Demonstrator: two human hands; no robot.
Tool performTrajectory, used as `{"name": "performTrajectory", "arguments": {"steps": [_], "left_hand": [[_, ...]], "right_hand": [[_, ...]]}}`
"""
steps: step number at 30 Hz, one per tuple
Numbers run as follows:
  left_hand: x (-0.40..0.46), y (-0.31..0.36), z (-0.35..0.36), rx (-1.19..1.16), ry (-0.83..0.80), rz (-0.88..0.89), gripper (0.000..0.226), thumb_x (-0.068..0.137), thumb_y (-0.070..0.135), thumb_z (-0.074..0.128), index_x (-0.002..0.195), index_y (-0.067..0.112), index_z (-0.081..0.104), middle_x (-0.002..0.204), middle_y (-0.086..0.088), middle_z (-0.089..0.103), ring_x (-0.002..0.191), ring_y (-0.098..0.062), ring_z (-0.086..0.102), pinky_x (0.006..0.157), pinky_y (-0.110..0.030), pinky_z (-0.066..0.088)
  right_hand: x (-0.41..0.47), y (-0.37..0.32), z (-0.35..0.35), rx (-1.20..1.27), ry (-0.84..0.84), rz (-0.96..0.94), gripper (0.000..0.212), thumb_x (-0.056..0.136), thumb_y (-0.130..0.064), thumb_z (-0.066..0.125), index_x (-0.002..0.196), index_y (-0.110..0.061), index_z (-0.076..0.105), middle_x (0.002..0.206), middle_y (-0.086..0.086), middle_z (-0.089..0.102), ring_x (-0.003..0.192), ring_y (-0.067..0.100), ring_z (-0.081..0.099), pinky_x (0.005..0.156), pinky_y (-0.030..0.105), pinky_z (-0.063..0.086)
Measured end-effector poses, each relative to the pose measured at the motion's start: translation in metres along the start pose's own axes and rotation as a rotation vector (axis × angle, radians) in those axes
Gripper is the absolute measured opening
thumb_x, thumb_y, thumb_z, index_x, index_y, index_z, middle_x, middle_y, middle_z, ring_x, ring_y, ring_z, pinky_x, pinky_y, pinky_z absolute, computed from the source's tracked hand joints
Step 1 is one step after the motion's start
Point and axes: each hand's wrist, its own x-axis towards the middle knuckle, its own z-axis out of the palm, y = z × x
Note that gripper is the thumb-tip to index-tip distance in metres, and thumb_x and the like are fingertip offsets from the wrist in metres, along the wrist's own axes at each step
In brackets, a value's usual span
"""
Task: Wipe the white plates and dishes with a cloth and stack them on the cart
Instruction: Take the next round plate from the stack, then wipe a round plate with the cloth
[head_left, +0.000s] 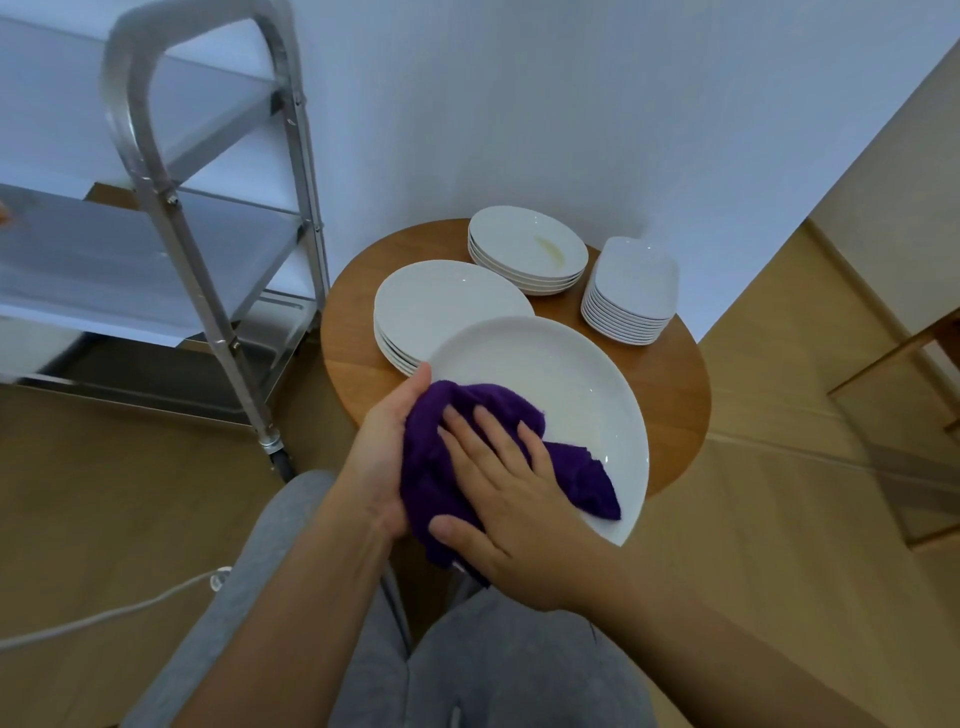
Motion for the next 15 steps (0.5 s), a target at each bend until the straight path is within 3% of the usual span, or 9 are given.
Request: {"name": "performTrajectory", "arguments": {"steps": [3,7,11,15], "left_hand": [[-0.002,-0.004,0.002,-0.054,-0.06,0.015,0.052,0.083,0.057,0.043,0.105,0.019,0.072,0.106,-0.01,0.071,0.095,-0.026,0.069,0.071,-0.038,0.056],[-0.003,-0.013,0.01,-0.089,-0.029,0.036,0.054,0.076,0.054,0.051,0.122,0.026,0.059,0.109,-0.01,0.07,0.097,-0.027,0.068,0.071,-0.038,0.056],[-0.004,-0.017,0.011,-0.169,-0.062,0.117,0.03,0.09,0.038,0.046,0.113,0.027,0.062,0.101,-0.009,0.072,0.089,-0.025,0.07,0.067,-0.037,0.058],[-0.006,-0.021,0.007,-0.208,-0.015,0.133,0.025,0.093,0.035,0.042,0.109,0.027,0.059,0.1,-0.008,0.072,0.088,-0.027,0.07,0.07,-0.041,0.058]], "right_hand": [[0.02,0.008,-0.005,-0.096,0.134,0.085,0.072,0.088,-0.064,0.013,0.149,-0.03,-0.003,0.159,-0.009,0.0,0.142,0.008,-0.013,0.111,0.037,-0.017],[0.037,0.022,-0.022,-0.122,0.189,0.119,0.074,0.088,-0.063,0.021,0.15,-0.027,0.005,0.159,-0.005,0.008,0.145,0.015,0.001,0.115,0.042,-0.002],[0.043,0.037,-0.033,-0.196,0.223,0.142,0.071,0.089,-0.061,0.019,0.15,-0.027,0.006,0.159,-0.004,0.01,0.145,0.017,0.003,0.112,0.038,-0.007],[0.039,0.057,-0.043,-0.317,0.189,0.206,0.067,0.09,-0.058,0.012,0.15,-0.03,0.002,0.159,-0.005,0.003,0.145,0.016,-0.004,0.11,0.035,-0.015]]}}
